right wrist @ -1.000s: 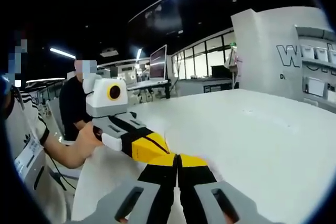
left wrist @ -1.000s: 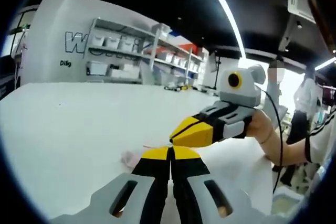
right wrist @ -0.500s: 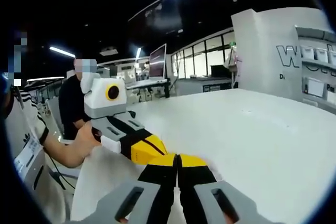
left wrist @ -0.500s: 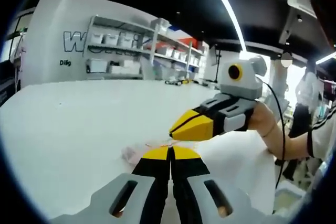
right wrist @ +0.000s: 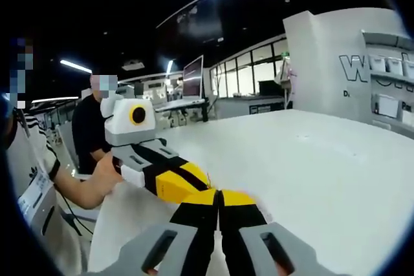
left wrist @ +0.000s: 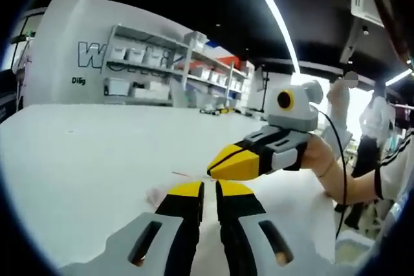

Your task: Open the resealable bag by pulling the two sides of the seal apart until the entire bag opening is separated and visibly accessible.

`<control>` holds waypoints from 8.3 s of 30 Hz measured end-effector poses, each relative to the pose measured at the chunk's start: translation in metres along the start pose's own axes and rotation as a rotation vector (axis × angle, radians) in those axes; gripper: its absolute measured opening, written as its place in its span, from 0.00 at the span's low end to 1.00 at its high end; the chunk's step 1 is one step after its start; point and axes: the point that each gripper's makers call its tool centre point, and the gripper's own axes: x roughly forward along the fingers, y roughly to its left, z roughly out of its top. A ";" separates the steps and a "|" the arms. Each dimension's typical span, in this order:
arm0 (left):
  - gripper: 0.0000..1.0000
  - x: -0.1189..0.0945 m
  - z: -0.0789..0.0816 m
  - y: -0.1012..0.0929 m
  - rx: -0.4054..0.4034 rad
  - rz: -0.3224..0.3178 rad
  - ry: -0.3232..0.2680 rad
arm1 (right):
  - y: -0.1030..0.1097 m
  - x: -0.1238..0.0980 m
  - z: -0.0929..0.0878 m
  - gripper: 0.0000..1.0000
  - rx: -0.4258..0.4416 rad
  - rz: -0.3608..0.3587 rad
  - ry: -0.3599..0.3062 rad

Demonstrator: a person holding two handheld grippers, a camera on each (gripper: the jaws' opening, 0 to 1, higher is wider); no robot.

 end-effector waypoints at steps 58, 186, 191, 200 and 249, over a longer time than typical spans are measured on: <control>0.03 -0.001 0.000 -0.003 -0.149 -0.069 -0.025 | 0.012 -0.004 0.000 0.00 0.061 0.095 -0.011; 0.01 -0.009 -0.026 -0.011 0.227 0.047 0.277 | -0.020 -0.002 -0.007 0.00 -0.184 -0.117 0.155; 0.01 -0.009 -0.026 -0.012 0.230 0.045 0.277 | -0.022 -0.003 -0.003 0.00 -0.194 -0.134 0.149; 0.01 -0.010 -0.026 -0.014 0.244 0.048 0.284 | -0.023 -0.005 0.007 0.00 -0.221 -0.165 0.131; 0.12 -0.028 -0.031 -0.015 0.279 0.047 0.288 | -0.026 -0.006 0.023 0.00 -0.265 -0.193 0.089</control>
